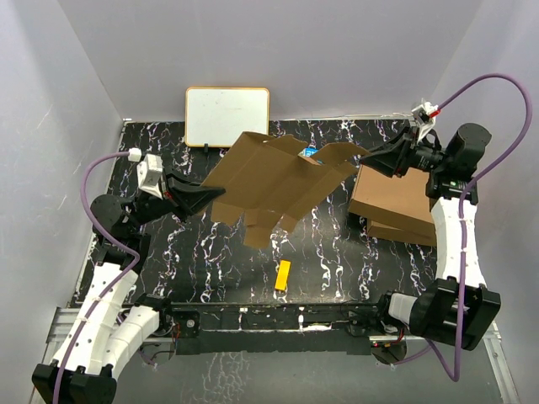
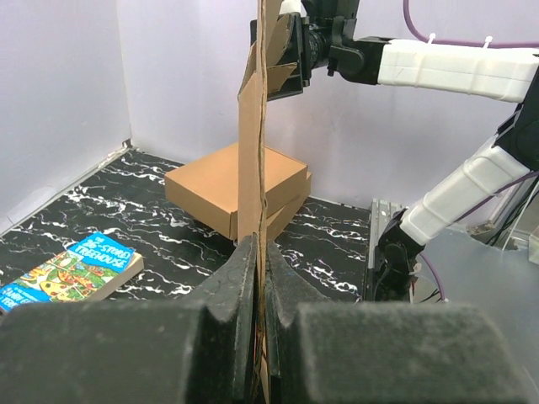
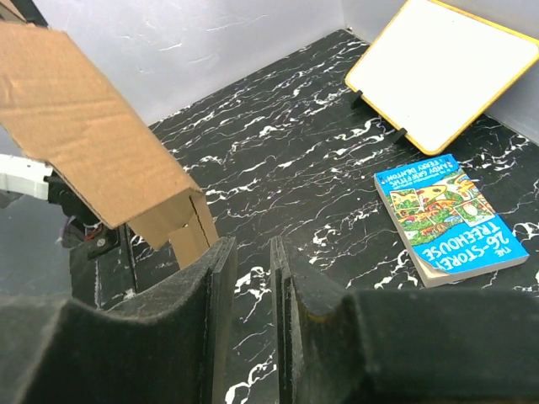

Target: Fold the paper box

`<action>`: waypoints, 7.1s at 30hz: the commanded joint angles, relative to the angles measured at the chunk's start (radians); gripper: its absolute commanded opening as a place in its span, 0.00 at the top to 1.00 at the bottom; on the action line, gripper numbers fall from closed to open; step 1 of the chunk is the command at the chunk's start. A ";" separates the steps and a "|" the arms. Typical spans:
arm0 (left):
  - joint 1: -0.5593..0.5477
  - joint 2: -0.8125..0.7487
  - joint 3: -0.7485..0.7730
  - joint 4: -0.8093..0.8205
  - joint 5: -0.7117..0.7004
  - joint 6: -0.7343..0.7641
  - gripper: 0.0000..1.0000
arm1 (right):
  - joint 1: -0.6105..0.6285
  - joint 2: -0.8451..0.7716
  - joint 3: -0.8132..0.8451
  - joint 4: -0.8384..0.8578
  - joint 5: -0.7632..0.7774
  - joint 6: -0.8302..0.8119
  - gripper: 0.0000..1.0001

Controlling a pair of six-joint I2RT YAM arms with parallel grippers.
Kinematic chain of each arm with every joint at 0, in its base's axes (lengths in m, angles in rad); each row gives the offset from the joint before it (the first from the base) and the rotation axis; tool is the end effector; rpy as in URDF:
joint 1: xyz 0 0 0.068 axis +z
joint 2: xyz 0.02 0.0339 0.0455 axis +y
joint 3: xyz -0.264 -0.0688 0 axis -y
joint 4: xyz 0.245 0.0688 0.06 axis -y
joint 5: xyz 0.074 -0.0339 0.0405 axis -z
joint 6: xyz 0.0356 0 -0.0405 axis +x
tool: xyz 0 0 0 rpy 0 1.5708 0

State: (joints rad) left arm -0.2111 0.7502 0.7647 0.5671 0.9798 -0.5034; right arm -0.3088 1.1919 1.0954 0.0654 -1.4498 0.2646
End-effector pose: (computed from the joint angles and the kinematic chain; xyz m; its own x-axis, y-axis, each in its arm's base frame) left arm 0.1399 -0.0602 0.4086 0.0869 -0.2935 -0.9520 0.9557 0.2944 -0.0035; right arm 0.2492 -0.0424 0.3925 -0.2662 0.1181 -0.9567 -0.8692 0.3996 0.2912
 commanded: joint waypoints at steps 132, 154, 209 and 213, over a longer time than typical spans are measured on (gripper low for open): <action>0.003 0.061 0.175 -0.187 -0.046 0.280 1.00 | 0.121 -0.051 -0.044 -0.141 -0.082 -0.137 0.56; 0.004 0.072 0.191 -0.257 -0.074 0.344 1.00 | 0.113 -0.057 -0.055 -0.216 -0.030 -0.191 0.54; 0.003 0.062 0.172 -0.192 -0.099 0.309 1.00 | 0.063 -0.089 -0.171 -0.343 0.222 -0.455 0.32; 0.003 0.054 0.164 -0.194 -0.099 0.307 1.00 | 0.008 -0.056 -0.159 -0.283 0.230 -0.356 0.38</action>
State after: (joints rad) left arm -0.2111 0.8333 0.9226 0.3580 0.8970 -0.2089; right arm -0.2546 1.1267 0.9215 -0.2478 -1.2724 -0.0986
